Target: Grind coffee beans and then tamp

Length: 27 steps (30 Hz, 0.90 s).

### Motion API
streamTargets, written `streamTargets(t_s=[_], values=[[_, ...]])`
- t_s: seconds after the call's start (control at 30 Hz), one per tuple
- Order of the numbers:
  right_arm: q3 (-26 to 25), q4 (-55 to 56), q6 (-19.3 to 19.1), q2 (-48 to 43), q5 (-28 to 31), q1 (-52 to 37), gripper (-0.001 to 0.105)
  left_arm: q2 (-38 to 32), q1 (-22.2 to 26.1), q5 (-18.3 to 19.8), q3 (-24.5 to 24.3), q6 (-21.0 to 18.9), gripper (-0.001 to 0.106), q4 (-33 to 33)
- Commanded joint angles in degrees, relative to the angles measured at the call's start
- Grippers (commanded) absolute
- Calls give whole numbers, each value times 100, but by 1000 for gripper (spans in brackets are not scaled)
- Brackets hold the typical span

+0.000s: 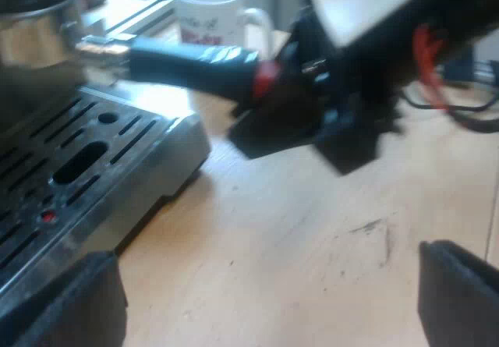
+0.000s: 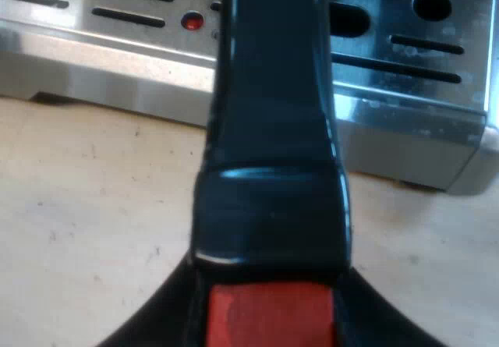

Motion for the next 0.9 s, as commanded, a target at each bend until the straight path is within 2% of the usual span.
streamTargets(t_s=[0.03,0.37,0.53,0.77,0.8,0.9], values=[[-67,232,-18,-276,197,258,0,-48,-31,-140,-209,-120,78,107],[-70,1095,-18,-799,356,946,0,-554,-31,-385,-700,-120,78,1076],[-64,1293,-357,-1046,334,1225,0,-939,-31,-384,-814,-120,78,1456],[-64,1395,-411,-1138,334,1320,0,-1143,-31,-384,-904,-138,78,1695],[-48,1450,-730,-1203,260,1356,0,-1143,-31,-384,-904,-136,78,1695],[54,1319,-1056,-1203,93,1356,0,-1143,-31,-384,-904,-136,78,1695]])
